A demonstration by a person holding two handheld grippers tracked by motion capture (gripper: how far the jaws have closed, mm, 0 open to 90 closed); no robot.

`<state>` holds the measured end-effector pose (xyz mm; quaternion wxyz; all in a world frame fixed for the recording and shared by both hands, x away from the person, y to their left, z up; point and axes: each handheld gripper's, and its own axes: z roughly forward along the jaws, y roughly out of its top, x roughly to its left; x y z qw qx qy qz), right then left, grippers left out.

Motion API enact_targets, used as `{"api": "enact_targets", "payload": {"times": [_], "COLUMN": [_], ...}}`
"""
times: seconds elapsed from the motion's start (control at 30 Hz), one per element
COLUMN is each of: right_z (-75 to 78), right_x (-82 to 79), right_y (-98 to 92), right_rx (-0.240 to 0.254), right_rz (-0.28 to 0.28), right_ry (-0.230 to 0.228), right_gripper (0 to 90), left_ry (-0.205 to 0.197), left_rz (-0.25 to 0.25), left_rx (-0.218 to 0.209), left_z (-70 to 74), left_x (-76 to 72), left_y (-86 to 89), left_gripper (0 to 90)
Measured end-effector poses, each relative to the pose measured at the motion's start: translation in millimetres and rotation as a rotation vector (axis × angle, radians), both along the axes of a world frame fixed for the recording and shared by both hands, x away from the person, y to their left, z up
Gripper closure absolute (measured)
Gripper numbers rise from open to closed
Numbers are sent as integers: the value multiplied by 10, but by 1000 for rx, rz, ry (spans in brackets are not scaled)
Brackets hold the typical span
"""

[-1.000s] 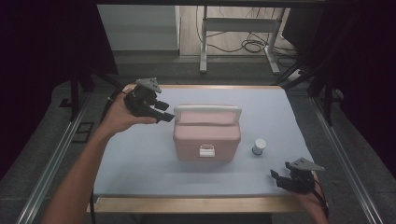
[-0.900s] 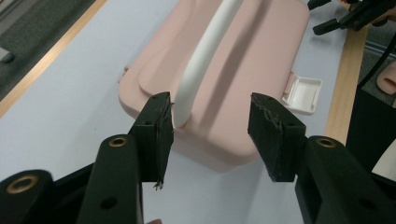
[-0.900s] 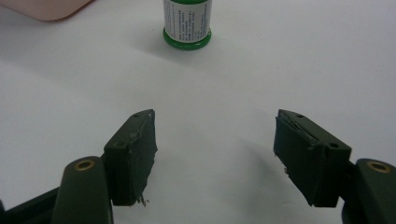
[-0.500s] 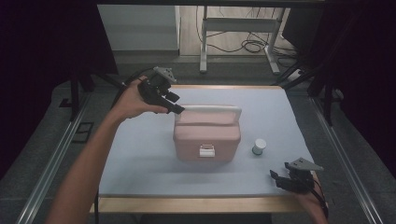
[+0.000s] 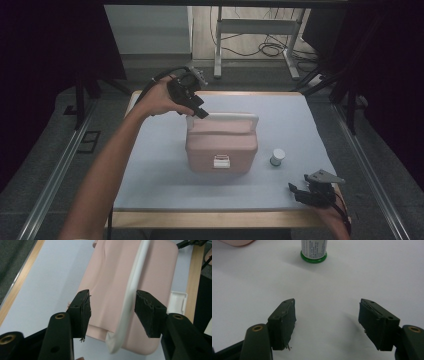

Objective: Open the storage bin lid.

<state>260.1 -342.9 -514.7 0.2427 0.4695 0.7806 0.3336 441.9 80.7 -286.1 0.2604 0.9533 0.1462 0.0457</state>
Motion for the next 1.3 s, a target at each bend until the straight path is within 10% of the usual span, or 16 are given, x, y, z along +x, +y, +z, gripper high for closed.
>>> {"api": "enact_targets", "payload": {"times": [0.67, 0.93, 1.3], "right_z": [10, 20, 37], "right_x": [-10, -15, -17], "right_y": [-35, -44, -44], "right_rx": [-1, 2, 1], "right_rz": [-13, -24, -22], "right_ry": [-6, -6, -20], "right_gripper": [306, 306, 313], "left_ry": [10, -57, -40], "left_rz": [-134, -136, -145], "left_rx": [116, 173, 165], "left_z": [-179, -175, -170], "left_x": [-67, -149, -125], "left_y": [-258, -312, -310], "left_gripper": [765, 775, 787]}}
